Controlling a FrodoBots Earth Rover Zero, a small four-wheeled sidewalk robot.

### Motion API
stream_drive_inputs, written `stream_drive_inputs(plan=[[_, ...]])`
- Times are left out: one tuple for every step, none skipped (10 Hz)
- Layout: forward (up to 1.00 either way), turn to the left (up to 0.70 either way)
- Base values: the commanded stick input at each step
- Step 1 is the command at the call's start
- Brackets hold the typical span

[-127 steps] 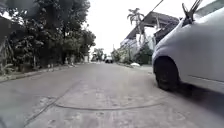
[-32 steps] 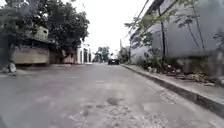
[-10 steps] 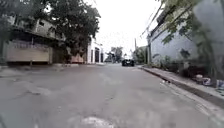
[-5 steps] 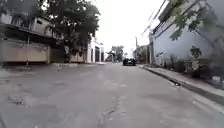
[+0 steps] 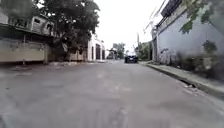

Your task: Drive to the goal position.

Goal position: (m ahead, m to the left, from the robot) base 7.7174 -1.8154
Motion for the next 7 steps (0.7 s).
stream_drive_inputs(plan=[[1.0,0.01],[1.0,0.03],[1.0,0.06],[1.0,0.08],[1.0,0.11],[1.0,0.14],[1.0,0.16]])
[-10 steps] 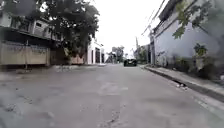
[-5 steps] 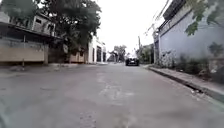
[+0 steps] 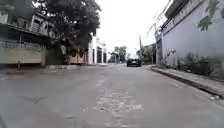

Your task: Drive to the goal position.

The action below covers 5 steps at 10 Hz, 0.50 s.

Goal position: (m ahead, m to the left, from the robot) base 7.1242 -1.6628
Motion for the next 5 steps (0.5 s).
stream_drive_inputs(plan=[[1.0,0.02],[1.0,-0.13],[1.0,-0.28],[1.0,-0.4],[1.0,-0.4]])
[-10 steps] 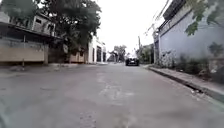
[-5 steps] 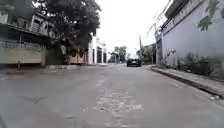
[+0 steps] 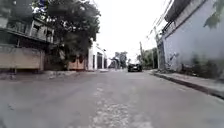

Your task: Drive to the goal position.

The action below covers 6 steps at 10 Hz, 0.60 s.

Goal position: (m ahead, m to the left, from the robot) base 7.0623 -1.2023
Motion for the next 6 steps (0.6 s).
stream_drive_inputs(plan=[[1.0,-0.4],[1.0,-0.24],[1.0,-0.03],[1.0,0.01],[1.0,0.06],[1.0,0.12]])
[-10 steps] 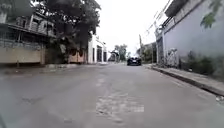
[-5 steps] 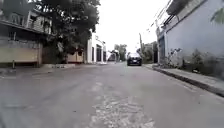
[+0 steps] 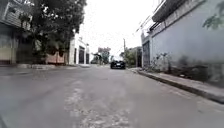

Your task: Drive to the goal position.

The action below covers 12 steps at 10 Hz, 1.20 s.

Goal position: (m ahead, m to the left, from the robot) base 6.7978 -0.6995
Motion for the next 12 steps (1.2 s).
stream_drive_inputs(plan=[[1.0,0.06],[1.0,0.0],[1.0,0.0],[1.0,0.0],[1.0,0.0],[1.0,0.0],[1.0,0.0],[1.0,0.0],[1.0,0.0],[1.0,0.0],[1.0,0.04],[1.0,0.1]])
